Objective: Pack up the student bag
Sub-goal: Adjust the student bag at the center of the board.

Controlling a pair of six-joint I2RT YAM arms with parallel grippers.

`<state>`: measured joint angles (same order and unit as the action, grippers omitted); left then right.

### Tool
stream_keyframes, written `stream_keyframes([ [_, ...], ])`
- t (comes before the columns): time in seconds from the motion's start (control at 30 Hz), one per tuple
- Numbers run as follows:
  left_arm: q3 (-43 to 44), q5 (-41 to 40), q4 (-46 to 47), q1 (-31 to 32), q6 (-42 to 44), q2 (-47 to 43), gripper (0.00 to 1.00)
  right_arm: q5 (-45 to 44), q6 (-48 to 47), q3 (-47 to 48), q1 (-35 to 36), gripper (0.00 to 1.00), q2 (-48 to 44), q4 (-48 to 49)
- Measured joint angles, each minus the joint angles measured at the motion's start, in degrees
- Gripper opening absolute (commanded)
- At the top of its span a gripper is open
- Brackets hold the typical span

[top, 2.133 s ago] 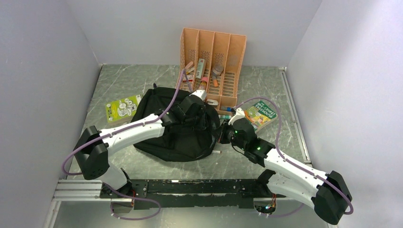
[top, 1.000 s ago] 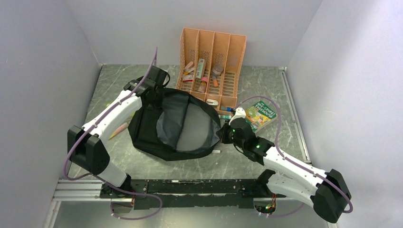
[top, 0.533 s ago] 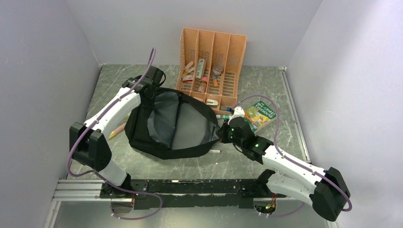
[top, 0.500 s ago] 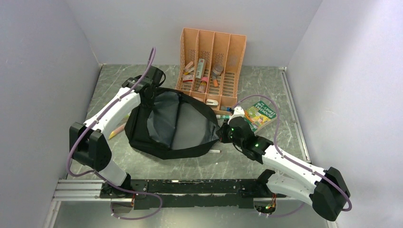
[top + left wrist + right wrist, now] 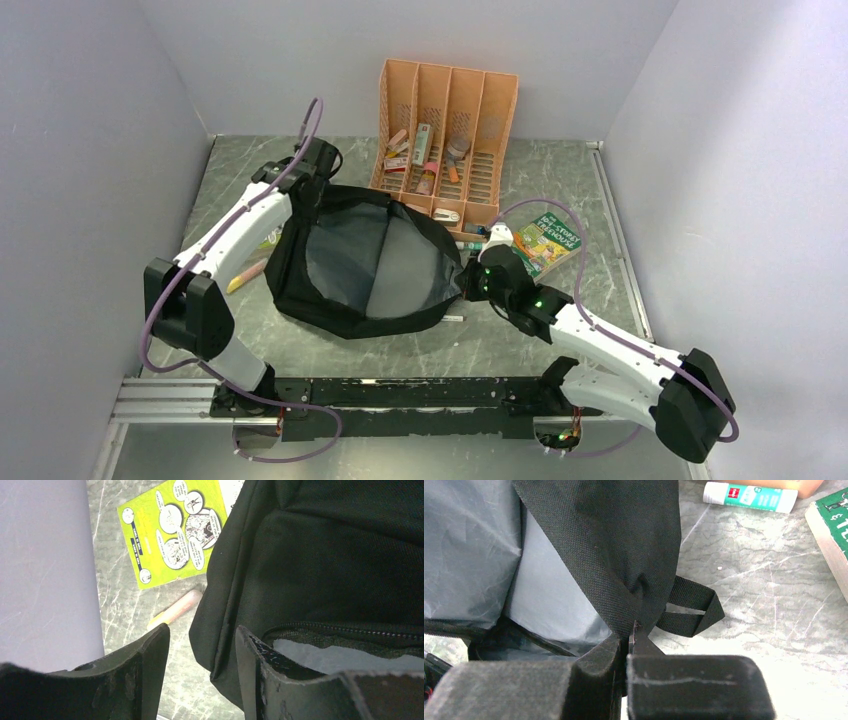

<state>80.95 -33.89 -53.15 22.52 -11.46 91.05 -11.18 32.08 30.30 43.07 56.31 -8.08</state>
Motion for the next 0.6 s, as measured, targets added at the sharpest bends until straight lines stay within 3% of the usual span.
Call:
stream_keyframes([
  [0.17, 2.36, 1.11, -1.14, 0.0, -0.31, -1.4, 0.57, 0.15, 0.0, 0.35, 0.0, 0.0, 0.2, 0.04],
  [0.33, 7.65, 7.74, 0.48, 1.03, -0.11, -8.24, 0.6, 0.42, 0.0, 0.35, 0.0, 0.0, 0.2, 0.11],
  [0.47, 9.31, 9.11, 3.67, 10.01, -1.22, -12.44, 0.6, 0.48, -0.02, 0.35, 0.0, 0.0, 0.2, 0.31],
  [0.6, 6.93, 9.62, 6.6, 20.65, -3.67, -10.6, 0.61, 0.46, 0.0, 0.5, 0.0, 0.0, 0.2, 0.39],
])
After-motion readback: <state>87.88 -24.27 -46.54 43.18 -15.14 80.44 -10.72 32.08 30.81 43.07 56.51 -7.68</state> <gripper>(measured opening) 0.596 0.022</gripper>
